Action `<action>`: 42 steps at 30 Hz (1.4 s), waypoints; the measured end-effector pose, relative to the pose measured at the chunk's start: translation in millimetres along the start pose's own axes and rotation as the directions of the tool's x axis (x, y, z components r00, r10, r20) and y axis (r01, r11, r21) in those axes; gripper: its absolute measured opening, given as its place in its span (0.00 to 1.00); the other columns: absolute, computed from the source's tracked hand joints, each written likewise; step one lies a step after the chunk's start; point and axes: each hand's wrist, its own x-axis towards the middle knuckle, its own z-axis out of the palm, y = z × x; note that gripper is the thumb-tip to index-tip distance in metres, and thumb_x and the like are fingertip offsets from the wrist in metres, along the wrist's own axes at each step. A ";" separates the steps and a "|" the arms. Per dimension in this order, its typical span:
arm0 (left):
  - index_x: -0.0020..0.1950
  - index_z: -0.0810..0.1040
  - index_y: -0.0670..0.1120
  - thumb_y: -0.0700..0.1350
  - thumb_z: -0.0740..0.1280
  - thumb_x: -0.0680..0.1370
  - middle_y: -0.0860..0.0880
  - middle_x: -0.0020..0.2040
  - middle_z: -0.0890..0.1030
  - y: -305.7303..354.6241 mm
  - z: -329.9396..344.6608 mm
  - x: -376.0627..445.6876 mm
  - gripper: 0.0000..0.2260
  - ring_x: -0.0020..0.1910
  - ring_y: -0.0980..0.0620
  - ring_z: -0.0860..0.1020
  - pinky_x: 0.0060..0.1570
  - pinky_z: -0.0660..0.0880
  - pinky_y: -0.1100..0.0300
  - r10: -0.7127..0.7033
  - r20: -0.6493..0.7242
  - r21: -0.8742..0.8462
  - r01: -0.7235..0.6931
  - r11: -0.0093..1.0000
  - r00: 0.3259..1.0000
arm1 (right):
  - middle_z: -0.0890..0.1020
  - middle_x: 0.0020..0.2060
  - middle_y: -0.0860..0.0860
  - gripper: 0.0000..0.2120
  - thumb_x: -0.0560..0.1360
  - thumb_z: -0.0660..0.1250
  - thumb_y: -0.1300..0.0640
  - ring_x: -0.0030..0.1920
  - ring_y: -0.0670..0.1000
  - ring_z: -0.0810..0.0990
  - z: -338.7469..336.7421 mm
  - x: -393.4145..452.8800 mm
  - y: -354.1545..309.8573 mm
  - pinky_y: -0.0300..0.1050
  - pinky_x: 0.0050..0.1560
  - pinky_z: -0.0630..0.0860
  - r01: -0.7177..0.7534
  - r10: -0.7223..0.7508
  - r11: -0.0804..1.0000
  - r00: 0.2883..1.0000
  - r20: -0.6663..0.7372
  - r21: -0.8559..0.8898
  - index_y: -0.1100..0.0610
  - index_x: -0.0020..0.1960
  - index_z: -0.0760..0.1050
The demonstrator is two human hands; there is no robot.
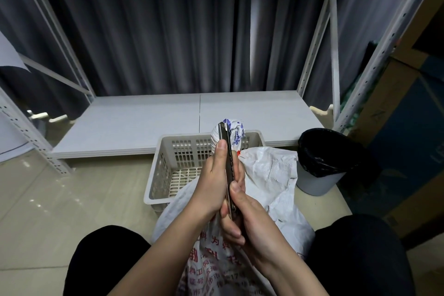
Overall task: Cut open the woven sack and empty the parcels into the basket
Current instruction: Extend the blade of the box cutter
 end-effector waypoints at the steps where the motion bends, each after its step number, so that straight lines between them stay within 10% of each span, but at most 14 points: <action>1: 0.25 0.70 0.49 0.61 0.46 0.79 0.48 0.24 0.72 -2.9 -0.8 0.4 0.29 0.25 0.50 0.71 0.35 0.68 0.56 -0.011 0.004 0.012 0.011 1.000 1.000 | 0.65 0.18 0.50 0.22 0.72 0.57 0.40 0.18 0.45 0.59 0.5 -0.3 -0.1 0.35 0.20 0.56 -0.004 0.004 1.000 1.000 -0.005 -0.010 0.57 0.33 0.71; 18: 0.34 0.73 0.42 0.63 0.49 0.79 0.52 0.28 0.76 -5.4 0.1 -6.4 0.29 0.29 0.57 0.75 0.33 0.71 0.66 -0.105 -0.022 0.150 0.107 0.983 0.994 | 0.70 0.16 0.54 0.32 0.69 0.49 0.30 0.18 0.50 0.65 2.7 2.5 -0.1 0.40 0.23 0.62 -0.115 0.088 0.968 0.988 -0.129 -0.223 0.59 0.29 0.69; 23: 0.36 0.74 0.42 0.66 0.50 0.75 0.46 0.34 0.75 -11.0 1.4 -9.4 0.30 0.35 0.51 0.74 0.44 0.71 0.53 -0.122 0.047 0.152 0.113 0.982 0.991 | 0.70 0.17 0.56 0.34 0.68 0.48 0.30 0.18 0.52 0.68 2.0 5.0 1.9 0.38 0.21 0.65 -0.093 0.055 0.969 0.985 -0.165 -0.228 0.57 0.23 0.70; 28: 0.39 0.75 0.45 0.68 0.51 0.76 0.50 0.36 0.78 -10.5 2.7 -12.4 0.28 0.35 0.51 0.76 0.45 0.74 0.51 -0.149 0.093 0.106 0.139 0.985 0.984 | 0.71 0.18 0.58 0.24 0.72 0.51 0.37 0.16 0.52 0.69 3.9 5.4 -2.7 0.35 0.18 0.66 -0.033 -0.007 0.983 0.977 -0.213 -0.183 0.56 0.44 0.74; 32: 0.46 0.80 0.45 0.60 0.47 0.81 0.48 0.25 0.77 0.9 2.0 -13.4 0.27 0.15 0.53 0.70 0.16 0.66 0.66 -0.245 0.136 0.124 0.229 0.965 0.960 | 0.65 0.17 0.55 0.21 0.74 0.56 0.46 0.14 0.49 0.65 6.5 10.3 -3.4 0.33 0.17 0.64 0.184 -0.181 0.983 0.957 -0.228 -0.008 0.62 0.58 0.68; 37: 0.50 0.82 0.44 0.59 0.56 0.78 0.47 0.40 0.83 8.9 3.8 2.1 0.22 0.47 0.49 0.82 0.54 0.76 0.57 -0.144 0.104 -0.205 0.163 0.965 0.984 | 0.61 0.17 0.48 0.19 0.77 0.58 0.46 0.14 0.43 0.57 -3.1 14.3 -16.0 0.32 0.16 0.57 0.270 -0.256 0.953 0.961 -0.107 0.140 0.63 0.52 0.69; 42: 0.44 0.78 0.38 0.59 0.50 0.79 0.49 0.32 0.83 9.3 8.4 -7.9 0.27 0.25 0.54 0.79 0.24 0.74 0.67 -0.169 0.126 -0.051 0.177 0.983 0.978 | 0.61 0.19 0.50 0.19 0.73 0.57 0.44 0.17 0.45 0.58 -2.6 9.8 -14.8 0.34 0.17 0.57 0.185 -0.172 0.976 0.979 -0.110 0.116 0.61 0.47 0.69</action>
